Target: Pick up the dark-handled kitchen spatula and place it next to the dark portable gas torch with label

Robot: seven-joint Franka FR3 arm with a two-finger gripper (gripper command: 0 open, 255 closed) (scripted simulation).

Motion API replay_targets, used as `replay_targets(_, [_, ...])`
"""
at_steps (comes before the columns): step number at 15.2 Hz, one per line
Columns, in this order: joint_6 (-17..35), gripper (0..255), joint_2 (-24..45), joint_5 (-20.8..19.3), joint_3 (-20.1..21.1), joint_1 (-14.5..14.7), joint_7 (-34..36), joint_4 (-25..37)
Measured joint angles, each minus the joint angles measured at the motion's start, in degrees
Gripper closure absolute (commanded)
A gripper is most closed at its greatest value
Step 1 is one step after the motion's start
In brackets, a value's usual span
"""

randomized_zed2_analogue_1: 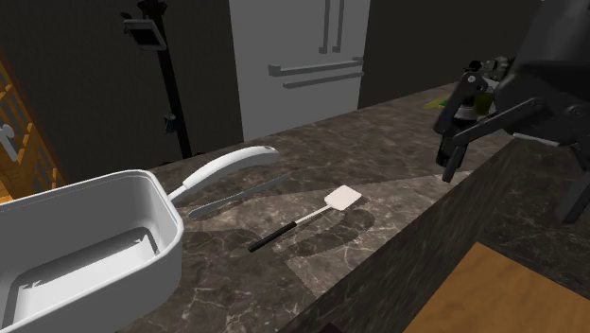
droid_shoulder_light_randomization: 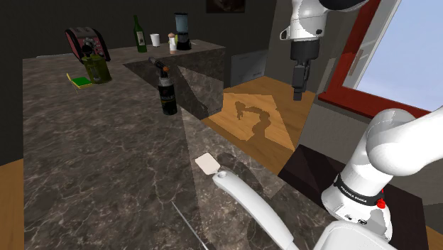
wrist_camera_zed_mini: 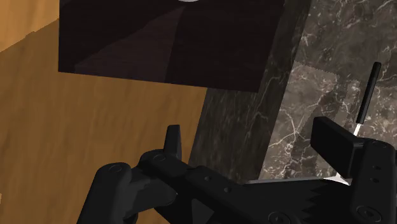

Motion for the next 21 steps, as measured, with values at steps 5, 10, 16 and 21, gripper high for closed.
replay_targets(5, [3.8, 0, -0.3, 3.3, 4.2, 1.0, 5.4, -2.8])
replay_targets(10, [10.8, 0, 0.7, 8.6, 11.4, 2.7, 14.1, -6.3])
replay_targets(16, [20.6, 0, 6.0, 13.7, 20.6, 4.0, 24.5, -7.8])
replay_targets(21, [29.4, 0, 14.4, 15.2, 28.8, 3.4, 33.9, -5.6])
